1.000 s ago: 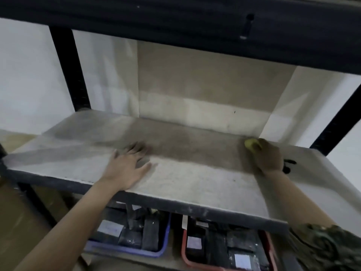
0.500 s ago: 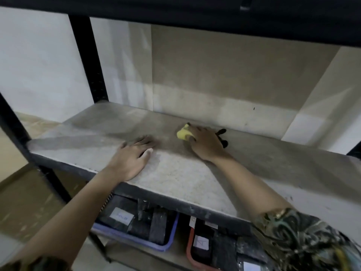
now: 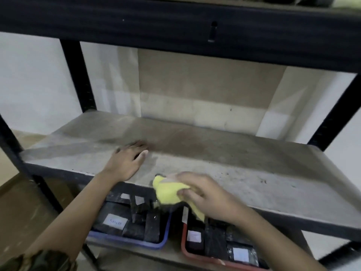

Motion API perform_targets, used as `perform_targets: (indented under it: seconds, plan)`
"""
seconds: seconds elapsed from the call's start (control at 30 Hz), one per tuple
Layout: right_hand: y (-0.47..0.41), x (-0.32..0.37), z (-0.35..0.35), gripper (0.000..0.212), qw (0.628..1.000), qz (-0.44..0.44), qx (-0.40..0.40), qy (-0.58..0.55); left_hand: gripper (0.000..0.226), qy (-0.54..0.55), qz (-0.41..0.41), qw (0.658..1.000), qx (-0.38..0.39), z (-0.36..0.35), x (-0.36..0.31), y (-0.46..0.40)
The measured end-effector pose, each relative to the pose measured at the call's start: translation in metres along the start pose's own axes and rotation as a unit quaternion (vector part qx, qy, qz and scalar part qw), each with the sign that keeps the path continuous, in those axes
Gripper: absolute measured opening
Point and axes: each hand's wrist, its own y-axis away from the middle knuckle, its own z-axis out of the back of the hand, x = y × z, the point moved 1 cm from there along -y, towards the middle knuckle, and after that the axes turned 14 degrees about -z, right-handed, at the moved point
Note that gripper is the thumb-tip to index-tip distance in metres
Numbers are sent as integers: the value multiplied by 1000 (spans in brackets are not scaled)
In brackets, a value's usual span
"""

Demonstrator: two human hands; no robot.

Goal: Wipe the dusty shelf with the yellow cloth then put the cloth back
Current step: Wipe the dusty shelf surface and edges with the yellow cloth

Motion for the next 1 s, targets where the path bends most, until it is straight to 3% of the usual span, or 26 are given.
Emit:
perform_targets:
  seconds: [0.1, 0.17, 0.23, 0.33, 0.4, 0.53, 0.63, 0.77, 0.87, 1.0]
  plan:
    - [27, -22, 56, 30, 977, -96, -166, -89, 68, 14, -27, 999, -18, -4, -19, -7]
    - [43, -50, 103, 20, 935, -182, -294, -80, 68, 28, -50, 998, -13, -9, -36, -15]
    - [60, -77, 146, 25, 882, -263, -389, -48, 63, 22, -55, 998, -7, -14, -49, -21]
    - [81, -114, 181, 28, 816, -335, -467, -56, 56, -4, -64, 998, 17, -22, -53, -27]
    - [84, -132, 180, 30, 804, -378, -458, -20, 63, -20, -73, 996, 47, -25, -51, -28]
    - [86, -168, 159, 32, 815, -440, -340, 162, 86, -25, -76, 995, 57, -29, -50, -30]
    - [81, -182, 150, 39, 785, -438, -392, 194, 93, -23, -73, 996, 36, -31, -50, -31]
    - [34, -202, 158, 38, 781, -467, -373, 182, 93, -29, -70, 997, 17, -33, -51, -33]
    - [-12, -205, 155, 38, 824, -405, -360, 168, 92, -26, -73, 997, 11, -33, -52, -34]
    - [-63, -180, 128, 36, 911, -288, -253, 153, 91, -20, -80, 997, 4, -33, -49, -34]
